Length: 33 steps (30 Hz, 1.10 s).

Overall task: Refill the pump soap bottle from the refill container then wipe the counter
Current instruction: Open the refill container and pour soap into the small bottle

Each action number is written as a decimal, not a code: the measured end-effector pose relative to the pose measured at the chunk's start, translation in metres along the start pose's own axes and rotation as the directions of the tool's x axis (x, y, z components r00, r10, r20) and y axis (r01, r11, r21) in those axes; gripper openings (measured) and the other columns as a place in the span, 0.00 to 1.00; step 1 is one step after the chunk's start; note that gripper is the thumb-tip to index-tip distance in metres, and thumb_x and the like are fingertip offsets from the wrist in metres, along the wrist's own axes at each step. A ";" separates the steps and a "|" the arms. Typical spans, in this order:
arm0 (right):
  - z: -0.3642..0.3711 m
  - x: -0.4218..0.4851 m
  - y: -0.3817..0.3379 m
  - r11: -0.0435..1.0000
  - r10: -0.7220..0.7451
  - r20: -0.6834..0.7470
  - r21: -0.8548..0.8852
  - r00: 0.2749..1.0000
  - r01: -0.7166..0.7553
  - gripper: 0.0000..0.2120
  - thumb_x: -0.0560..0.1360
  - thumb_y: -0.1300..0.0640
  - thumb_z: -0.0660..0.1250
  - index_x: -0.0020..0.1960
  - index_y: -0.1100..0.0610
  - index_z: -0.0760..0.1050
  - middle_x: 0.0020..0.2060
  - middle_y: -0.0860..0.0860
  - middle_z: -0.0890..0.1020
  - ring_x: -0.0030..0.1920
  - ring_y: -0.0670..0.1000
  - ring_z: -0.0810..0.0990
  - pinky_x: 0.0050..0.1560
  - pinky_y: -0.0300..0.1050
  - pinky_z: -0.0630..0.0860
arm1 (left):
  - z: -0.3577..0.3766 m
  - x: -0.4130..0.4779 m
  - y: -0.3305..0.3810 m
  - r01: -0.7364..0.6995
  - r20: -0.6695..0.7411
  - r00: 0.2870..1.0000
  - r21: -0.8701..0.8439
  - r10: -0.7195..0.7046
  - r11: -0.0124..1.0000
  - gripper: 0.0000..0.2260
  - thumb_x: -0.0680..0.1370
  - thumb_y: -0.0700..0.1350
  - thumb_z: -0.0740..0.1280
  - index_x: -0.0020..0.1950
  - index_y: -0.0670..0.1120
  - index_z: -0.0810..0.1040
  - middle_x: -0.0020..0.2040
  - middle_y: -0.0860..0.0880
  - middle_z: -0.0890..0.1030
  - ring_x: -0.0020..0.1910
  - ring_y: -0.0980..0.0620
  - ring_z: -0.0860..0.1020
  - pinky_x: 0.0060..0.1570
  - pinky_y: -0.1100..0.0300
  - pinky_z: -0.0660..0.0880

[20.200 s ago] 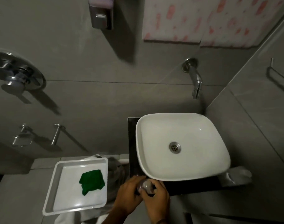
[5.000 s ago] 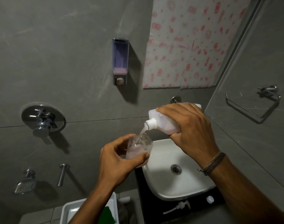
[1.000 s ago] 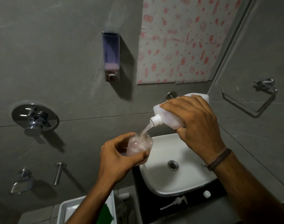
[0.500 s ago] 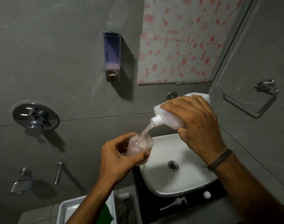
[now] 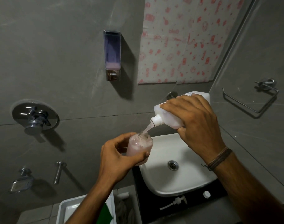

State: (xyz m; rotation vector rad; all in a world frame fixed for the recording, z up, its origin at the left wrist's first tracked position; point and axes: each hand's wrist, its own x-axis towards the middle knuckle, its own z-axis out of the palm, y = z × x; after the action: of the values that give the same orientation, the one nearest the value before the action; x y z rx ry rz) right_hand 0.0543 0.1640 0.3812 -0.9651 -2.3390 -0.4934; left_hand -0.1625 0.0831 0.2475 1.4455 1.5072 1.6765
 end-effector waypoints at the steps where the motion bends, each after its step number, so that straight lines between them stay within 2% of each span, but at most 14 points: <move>1: 0.000 0.000 -0.001 1.000 0.002 0.006 -0.001 1.000 -0.002 0.22 0.72 0.59 0.70 0.65 0.51 0.81 0.60 0.48 0.84 0.61 0.57 0.81 0.68 0.57 0.72 | 0.000 0.000 0.000 -0.001 0.000 1.000 0.000 0.001 1.000 0.26 0.60 0.56 0.86 0.57 0.62 0.87 0.50 0.61 0.90 0.49 0.57 0.89 0.46 0.66 0.84; 4: -0.001 0.001 -0.002 1.000 0.004 0.025 -0.002 1.000 -0.004 0.23 0.72 0.56 0.65 0.66 0.52 0.81 0.60 0.49 0.84 0.62 0.57 0.81 0.68 0.58 0.72 | -0.001 0.000 0.002 -0.007 0.000 1.000 -0.007 0.007 1.000 0.25 0.60 0.56 0.85 0.56 0.64 0.87 0.50 0.61 0.90 0.50 0.58 0.88 0.46 0.67 0.83; 7: -0.001 0.002 -0.002 1.000 0.011 0.047 -0.004 0.999 -0.011 0.23 0.71 0.57 0.66 0.66 0.52 0.81 0.61 0.49 0.84 0.62 0.57 0.80 0.69 0.59 0.71 | -0.002 0.000 0.004 -0.016 0.000 1.000 -0.008 0.016 1.000 0.24 0.60 0.57 0.85 0.55 0.67 0.87 0.50 0.63 0.90 0.50 0.58 0.88 0.46 0.69 0.82; 16: 0.001 0.002 -0.004 1.000 -0.012 0.012 0.008 1.000 0.012 0.27 0.72 0.52 0.55 0.65 0.51 0.81 0.60 0.49 0.84 0.61 0.57 0.81 0.67 0.58 0.72 | -0.002 0.001 0.001 -0.011 0.004 1.000 -0.017 0.011 1.000 0.25 0.60 0.57 0.85 0.56 0.63 0.87 0.51 0.62 0.90 0.50 0.57 0.88 0.46 0.67 0.83; 17: 0.002 0.002 -0.004 1.000 -0.016 0.010 0.009 1.000 0.016 0.26 0.72 0.53 0.56 0.65 0.52 0.81 0.60 0.49 0.84 0.61 0.57 0.81 0.67 0.58 0.72 | -0.002 0.001 0.000 -0.009 0.002 1.000 -0.016 0.009 1.000 0.25 0.60 0.57 0.85 0.56 0.63 0.87 0.50 0.62 0.90 0.50 0.57 0.88 0.46 0.67 0.83; 21: 0.010 0.000 -0.003 1.000 -0.011 0.010 0.023 1.000 0.011 0.22 0.71 0.59 0.73 0.65 0.52 0.81 0.60 0.50 0.85 0.61 0.57 0.81 0.68 0.58 0.72 | -0.002 0.002 -0.003 -0.008 0.005 1.000 -0.010 0.008 1.000 0.26 0.60 0.58 0.85 0.58 0.62 0.87 0.52 0.62 0.89 0.51 0.57 0.88 0.46 0.68 0.83; 25: 0.018 -0.004 -0.008 0.997 0.002 -0.049 0.079 0.999 0.002 0.17 0.76 0.55 0.70 0.64 0.48 0.80 0.58 0.45 0.84 0.61 0.53 0.81 0.66 0.53 0.72 | -0.003 0.004 -0.006 -0.003 -0.001 1.000 -0.011 0.003 1.000 0.25 0.60 0.58 0.86 0.57 0.63 0.87 0.51 0.61 0.90 0.50 0.57 0.88 0.46 0.67 0.83; 30: 0.029 -0.016 -0.018 0.975 0.133 0.010 0.176 0.991 -0.133 0.27 0.67 0.54 0.71 0.66 0.45 0.78 0.60 0.42 0.83 0.59 0.49 0.80 0.60 0.45 0.73 | -0.004 0.002 -0.012 -0.004 -0.002 1.000 -0.007 0.004 1.000 0.26 0.61 0.57 0.86 0.58 0.63 0.87 0.52 0.61 0.90 0.51 0.57 0.88 0.46 0.70 0.81; 33: 0.040 -0.029 -0.023 0.914 0.258 0.077 0.305 0.963 -0.269 0.32 0.64 0.54 0.77 0.67 0.42 0.76 0.60 0.40 0.82 0.57 0.48 0.80 0.56 0.45 0.77 | -0.004 -0.003 -0.015 0.003 0.005 1.000 -0.020 -0.003 1.000 0.26 0.61 0.56 0.87 0.58 0.62 0.87 0.52 0.60 0.90 0.51 0.56 0.88 0.47 0.68 0.82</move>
State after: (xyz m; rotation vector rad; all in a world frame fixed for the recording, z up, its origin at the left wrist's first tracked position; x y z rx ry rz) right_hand 0.0400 0.1541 0.3295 -1.1153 -2.1825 0.0049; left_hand -0.1700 0.0836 0.2334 1.4354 1.4853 1.6803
